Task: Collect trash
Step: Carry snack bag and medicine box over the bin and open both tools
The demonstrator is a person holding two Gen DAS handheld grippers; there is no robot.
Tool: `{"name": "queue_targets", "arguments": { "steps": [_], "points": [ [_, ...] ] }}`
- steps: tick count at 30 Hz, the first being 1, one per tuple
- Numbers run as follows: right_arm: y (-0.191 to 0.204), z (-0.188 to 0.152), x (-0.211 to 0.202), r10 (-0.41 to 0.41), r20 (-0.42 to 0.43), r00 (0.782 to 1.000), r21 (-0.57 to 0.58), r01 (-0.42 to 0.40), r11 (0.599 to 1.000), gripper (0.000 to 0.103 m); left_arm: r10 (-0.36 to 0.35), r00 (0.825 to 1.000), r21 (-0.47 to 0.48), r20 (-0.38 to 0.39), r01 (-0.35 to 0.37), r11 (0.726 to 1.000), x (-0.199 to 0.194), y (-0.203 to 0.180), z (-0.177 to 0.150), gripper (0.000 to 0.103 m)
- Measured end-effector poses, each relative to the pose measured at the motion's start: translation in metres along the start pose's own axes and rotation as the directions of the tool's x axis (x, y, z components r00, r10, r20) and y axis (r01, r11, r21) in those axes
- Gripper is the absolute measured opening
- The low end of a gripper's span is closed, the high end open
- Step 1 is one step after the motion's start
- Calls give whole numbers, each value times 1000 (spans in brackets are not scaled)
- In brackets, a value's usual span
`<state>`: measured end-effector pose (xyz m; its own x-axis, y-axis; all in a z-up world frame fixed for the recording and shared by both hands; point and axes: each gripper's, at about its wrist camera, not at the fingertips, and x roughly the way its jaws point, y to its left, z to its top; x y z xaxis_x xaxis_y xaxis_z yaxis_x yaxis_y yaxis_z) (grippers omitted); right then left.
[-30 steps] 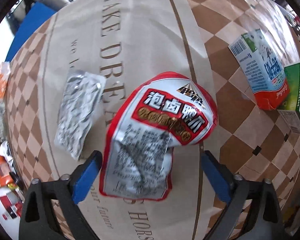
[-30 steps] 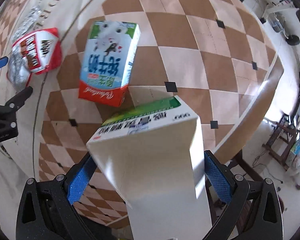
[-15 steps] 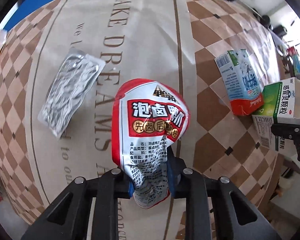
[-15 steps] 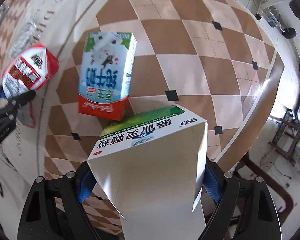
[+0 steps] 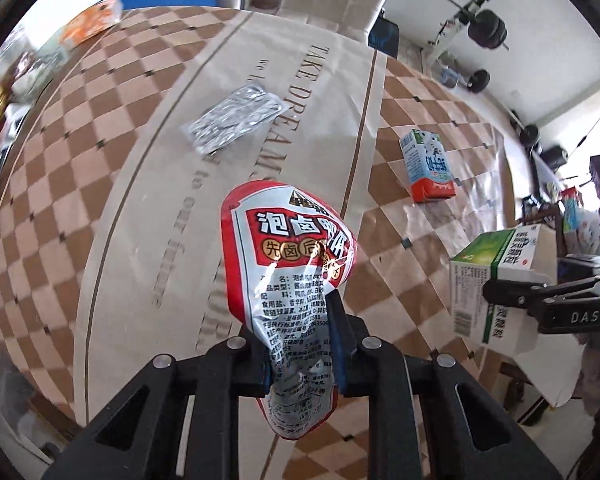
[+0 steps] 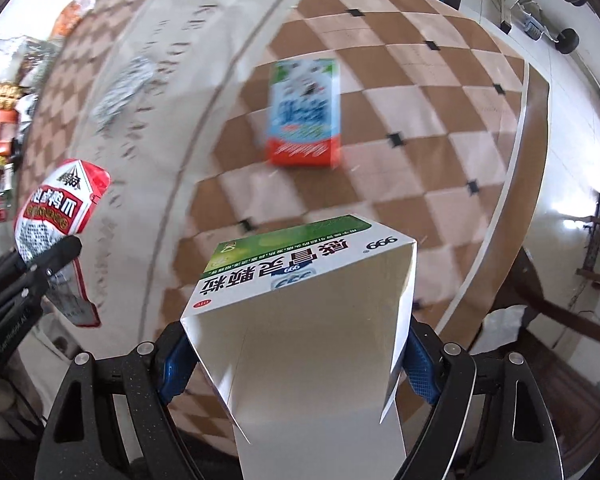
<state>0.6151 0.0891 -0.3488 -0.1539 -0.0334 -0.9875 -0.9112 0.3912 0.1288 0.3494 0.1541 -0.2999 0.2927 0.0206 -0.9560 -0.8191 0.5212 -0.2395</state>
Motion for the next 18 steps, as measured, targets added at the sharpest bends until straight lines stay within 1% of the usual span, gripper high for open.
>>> {"name": "queue_targets", "arguments": {
  "steps": [3, 4, 5, 6, 9, 11, 12, 15, 17, 18],
  "points": [
    [32, -34, -9, 33, 31, 999, -4, -33, 999, 86, -16, 999, -38, 35, 18, 999, -21, 18, -30, 18],
    [43, -48, -11, 44, 42, 998, -8, -43, 999, 86, -16, 999, -49, 46, 18, 999, -26, 25, -39, 18],
    [52, -62, -14, 54, 52, 997, -10, -54, 999, 86, -13, 998, -62, 63, 17, 998, -38, 33, -55, 18],
    [63, -77, -15, 67, 61, 996, -14, -66, 998, 86, -13, 997, -71, 74, 19, 997, -40, 36, -63, 18],
    [99, -128, -17, 111, 88, 990, -30, -108, 994, 86, -4, 995, -113, 104, 16, 993, -65, 58, -109, 18],
    [119, -161, -14, 138, 92, 986, -37, -135, 990, 86, 6, 993, -151, 117, 12, 989, -79, 78, -149, 18],
    [133, -179, -9, 158, 87, 984, -39, -155, 987, 86, 11, 993, -167, 118, 8, 986, -83, 85, -164, 18],
    [177, -236, 18, 216, 47, 975, -69, -212, 975, 86, 34, 993, -241, 111, -6, 971, -93, 115, -225, 18],
    [205, -268, 40, 231, 8, 973, -99, -230, 968, 86, 50, 995, -305, 88, -21, 952, -92, 138, -266, 18],
    [218, -284, 52, 239, -15, 971, -107, -240, 965, 86, 51, 996, -332, 75, -24, 943, -91, 146, -282, 18]
  ]
}}
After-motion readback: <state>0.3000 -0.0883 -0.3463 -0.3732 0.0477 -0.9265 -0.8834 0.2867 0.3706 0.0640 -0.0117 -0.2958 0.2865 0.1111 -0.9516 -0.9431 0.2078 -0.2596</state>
